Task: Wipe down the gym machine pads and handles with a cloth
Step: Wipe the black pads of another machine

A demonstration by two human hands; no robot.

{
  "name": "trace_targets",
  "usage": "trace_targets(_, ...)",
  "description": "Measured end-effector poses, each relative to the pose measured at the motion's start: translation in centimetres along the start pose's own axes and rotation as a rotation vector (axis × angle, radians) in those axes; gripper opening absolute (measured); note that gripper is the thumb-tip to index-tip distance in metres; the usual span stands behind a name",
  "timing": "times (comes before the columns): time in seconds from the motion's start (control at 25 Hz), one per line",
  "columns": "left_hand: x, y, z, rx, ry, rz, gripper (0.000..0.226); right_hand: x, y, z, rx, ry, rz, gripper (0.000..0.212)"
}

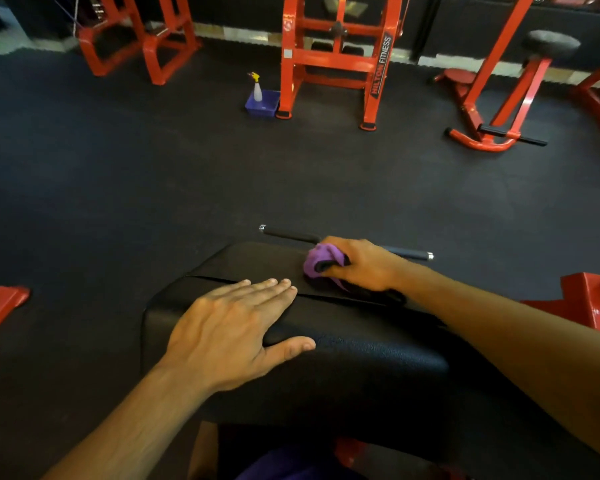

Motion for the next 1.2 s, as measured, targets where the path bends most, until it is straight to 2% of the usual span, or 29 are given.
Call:
trace_targets(0.2,0.4,-0.2,0.1,0.012,-0.021,0.016,0.088,1.2,-0.7,-4.3,-0.162,-0.132,0.022,0.029)
trace_targets(0.28,0.5,-0.1,0.0,0.009,-0.062,0.039,0.091,3.1,-2.8,-3.9,-0.158,-0.061,0.026,0.019)
trace_targets(0.36,0.9,0.0,0.2,0.040,-0.150,0.109,0.089,5.6,-4.8,-2.1,-0.095,0.038,-0.043,0.019)
trace_targets(0.44,1.7,0.4,0.9,0.136,-0.291,0.160,0.080,7.9,-6.5,0.3,-0.058,0.143,-0.084,0.028)
trace_targets(0.48,2.3,0.9,1.2,0.197,-0.400,0.135,0.075,8.7,-7.1,1.4,-0.053,0.204,-0.085,0.033)
trace_targets(0.64,4.3,4.2,2.3,0.347,-0.888,-0.185,0.071,10.5,-8.1,4.2,-0.069,0.654,-0.117,0.038)
trace_targets(0.72,4.5,6.0,2.0,0.362,-1.044,-0.170,0.072,10.2,-7.8,4.9,-0.079,0.790,-0.148,0.038)
trace_targets(0.8,4.6,7.2,1.7,0.366,-1.124,-0.071,0.056,9.7,-7.4,5.4,-0.072,0.864,-0.168,0.033)
trace_targets(0.92,4.7,7.9,2.3,0.329,-1.043,-0.035,0.019,10.0,-6.4,4.5,-0.080,0.776,-0.248,0.021)
trace_targets(1.0,4.5,7.9,3.2,0.357,-0.923,-0.115,0.015,9.5,-5.8,3.7,-0.086,0.648,-0.212,0.022)
trace_targets(1.12,3.9,8.6,3.9,0.401,-0.838,-0.252,0.011,6.7,-4.9,4.4,-0.114,0.530,-0.067,0.034)
trace_targets(1.2,3.8,9.1,4.5,0.436,-0.838,-0.297,0.016,6.1,-3.7,5.3,-0.083,0.454,-0.156,0.024)
Point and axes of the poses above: each hand's wrist, its own y-axis towards the middle knuckle, its own x-axis out of the back of the hand, z = x × y, the point moved 6 cm from there along y, towards the middle knuckle, and after that the axes turned 9 degrees about -z, right-handed, at the moved point
